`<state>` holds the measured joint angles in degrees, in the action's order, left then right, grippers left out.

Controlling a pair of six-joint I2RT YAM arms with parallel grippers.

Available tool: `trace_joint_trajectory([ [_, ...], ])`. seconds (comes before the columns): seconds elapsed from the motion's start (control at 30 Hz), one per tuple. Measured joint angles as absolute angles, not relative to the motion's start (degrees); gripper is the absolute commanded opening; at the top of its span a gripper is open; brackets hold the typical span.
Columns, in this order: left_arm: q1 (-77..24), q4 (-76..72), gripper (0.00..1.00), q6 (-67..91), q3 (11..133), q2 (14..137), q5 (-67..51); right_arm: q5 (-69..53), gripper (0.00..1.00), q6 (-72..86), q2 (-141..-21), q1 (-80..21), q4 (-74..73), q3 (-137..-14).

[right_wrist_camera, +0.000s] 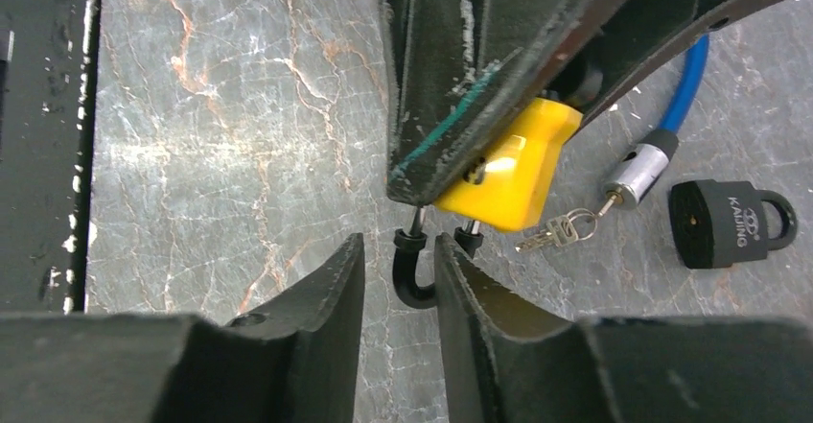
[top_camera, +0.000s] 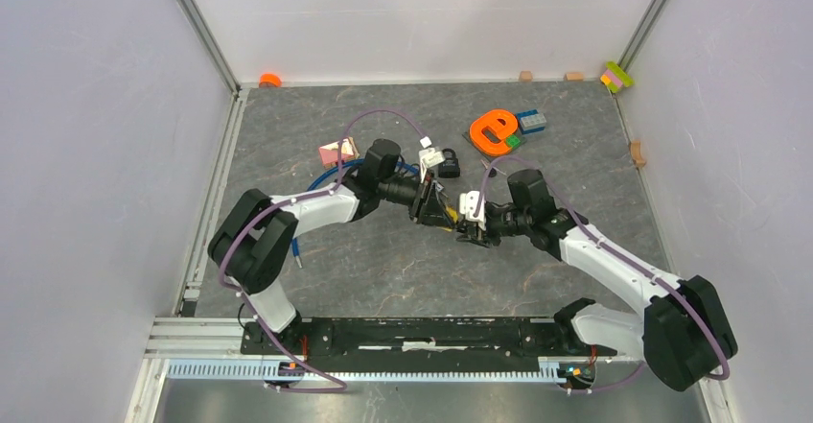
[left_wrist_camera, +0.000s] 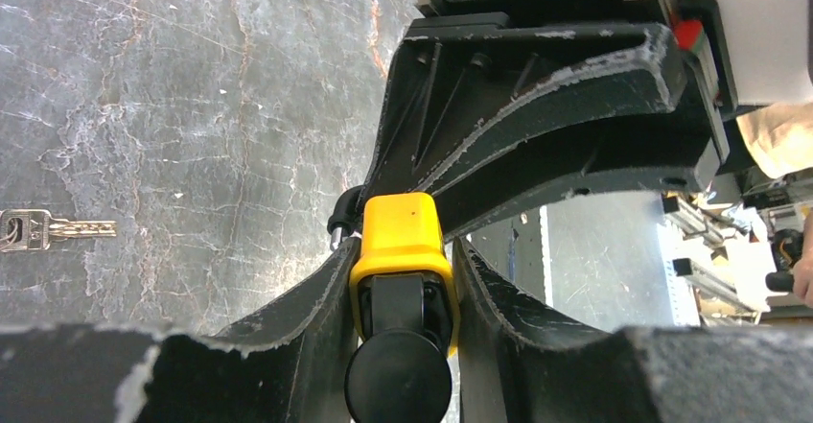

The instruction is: Unlock with the key

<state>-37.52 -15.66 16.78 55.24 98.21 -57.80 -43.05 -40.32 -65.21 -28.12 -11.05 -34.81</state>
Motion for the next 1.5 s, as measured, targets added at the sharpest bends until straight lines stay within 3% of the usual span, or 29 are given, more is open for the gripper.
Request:
trace_joint_trajectory([
  [0.2, -37.4, -16.2, 0.02, 11.6, 51.6, 94.4, -58.7, -46.2, 0.24, -38.8, -66.6, -28.1, -10.7, -35.8],
  [0.33, -37.4, -16.4, 0.02, 7.9, 50.0, 91.9, -58.7, -48.8, 0.22, -36.6, -67.6, -27.6, -10.1, -36.3],
  [0.6, -37.4, -16.9, 0.02, 5.9, 49.5, 90.7, -58.3, -50.8, 0.52, -33.6, -68.9, -26.8, -10.0, -37.5],
  [0.73, -37.4, -18.4, 0.02, 6.0, 49.5, 90.7, -57.5, -49.5, 0.57, -33.4, -66.3, -26.8, -9.9, -36.5],
  [1.1, -38.0, -19.9, 0.02, 8.0, 49.5, 90.7, -59.2, -43.4, 0.57, -35.2, -61.9, -25.9, -8.5, -34.7],
  [1.17, -38.0, -20.1, 0.02, 8.5, 49.5, 90.7, -59.1, -43.5, 0.56, -35.5, -61.9, -25.9, -8.4, -34.7],
  [1.27, -38.0, -20.4, 0.02, 9.4, 49.5, 90.7, -59.0, -43.9, 0.44, -35.6, -62.0, -25.9, -8.3, -34.7],
  [1.5, -37.7, -22.7, 0.03, 10.8, 49.2, 90.7, -59.0, -48.1, 0.30, -35.2, -66.7, -25.8, -7.9, -34.7],
])
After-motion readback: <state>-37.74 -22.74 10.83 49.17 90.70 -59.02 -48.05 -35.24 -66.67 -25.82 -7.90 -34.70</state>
